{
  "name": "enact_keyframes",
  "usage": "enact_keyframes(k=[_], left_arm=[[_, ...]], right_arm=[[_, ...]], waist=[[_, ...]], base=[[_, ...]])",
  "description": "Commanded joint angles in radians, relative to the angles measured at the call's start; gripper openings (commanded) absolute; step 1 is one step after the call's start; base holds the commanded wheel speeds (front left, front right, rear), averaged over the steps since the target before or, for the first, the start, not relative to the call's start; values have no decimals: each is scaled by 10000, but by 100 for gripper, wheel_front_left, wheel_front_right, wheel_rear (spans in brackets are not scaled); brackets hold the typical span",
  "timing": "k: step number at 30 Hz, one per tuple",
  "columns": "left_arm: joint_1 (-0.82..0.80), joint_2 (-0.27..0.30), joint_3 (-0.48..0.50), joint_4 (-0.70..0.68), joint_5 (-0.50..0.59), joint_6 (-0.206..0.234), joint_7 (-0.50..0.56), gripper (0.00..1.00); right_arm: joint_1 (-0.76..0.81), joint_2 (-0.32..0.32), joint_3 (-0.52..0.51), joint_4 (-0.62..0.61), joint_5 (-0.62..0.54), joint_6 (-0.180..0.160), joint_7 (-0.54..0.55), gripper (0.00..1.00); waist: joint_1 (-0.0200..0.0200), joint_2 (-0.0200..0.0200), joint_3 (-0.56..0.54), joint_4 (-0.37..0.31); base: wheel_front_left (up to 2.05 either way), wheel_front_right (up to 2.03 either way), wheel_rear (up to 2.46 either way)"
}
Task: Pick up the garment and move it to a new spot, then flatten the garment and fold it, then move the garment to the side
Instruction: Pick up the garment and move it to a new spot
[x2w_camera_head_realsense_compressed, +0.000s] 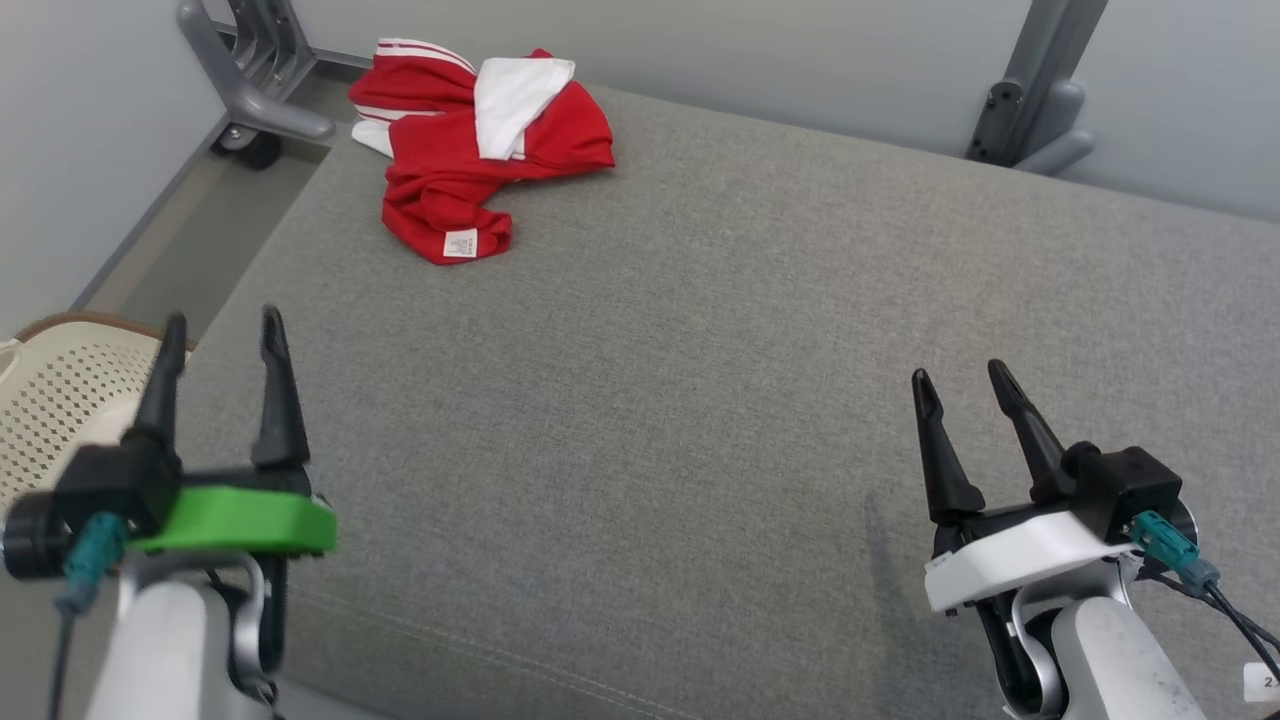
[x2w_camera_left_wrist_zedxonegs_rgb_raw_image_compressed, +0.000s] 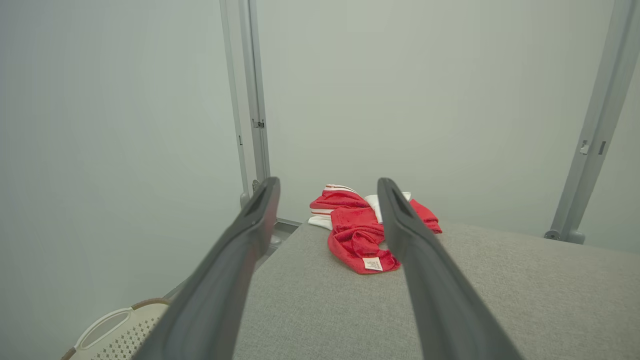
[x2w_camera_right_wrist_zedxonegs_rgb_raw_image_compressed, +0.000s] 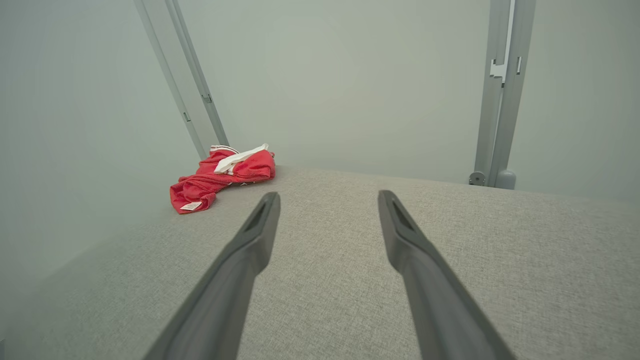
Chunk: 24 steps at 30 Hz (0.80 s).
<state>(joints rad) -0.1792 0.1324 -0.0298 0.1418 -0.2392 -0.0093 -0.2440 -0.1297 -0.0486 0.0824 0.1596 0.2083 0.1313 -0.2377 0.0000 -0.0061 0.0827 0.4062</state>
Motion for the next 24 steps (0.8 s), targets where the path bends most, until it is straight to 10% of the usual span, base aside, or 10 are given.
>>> enact_keyframes(k=[1, 14, 24], left_arm=[[-813, 335, 81, -13, 86, -133, 178, 100], [-6319, 2989, 37, 2369, -492, -1120, 2799, 100], [-8171, 3801, -1266, 5065, -1281, -1211, 3671, 100]], right_arm=[[-192, -37, -53, -168, -157, -11, 67, 100], [-1114, -32, -225, -1691, -1017, -11, 535, 100], [-1119, -29, -662, -3315, -1494, -11, 994, 100]], waist=[[0, 61, 600, -415], [0, 61, 3148, -2369], [0, 61, 4657, -3150]], base=[[0, 0, 0], [0, 0, 0], [0, 0, 0]])
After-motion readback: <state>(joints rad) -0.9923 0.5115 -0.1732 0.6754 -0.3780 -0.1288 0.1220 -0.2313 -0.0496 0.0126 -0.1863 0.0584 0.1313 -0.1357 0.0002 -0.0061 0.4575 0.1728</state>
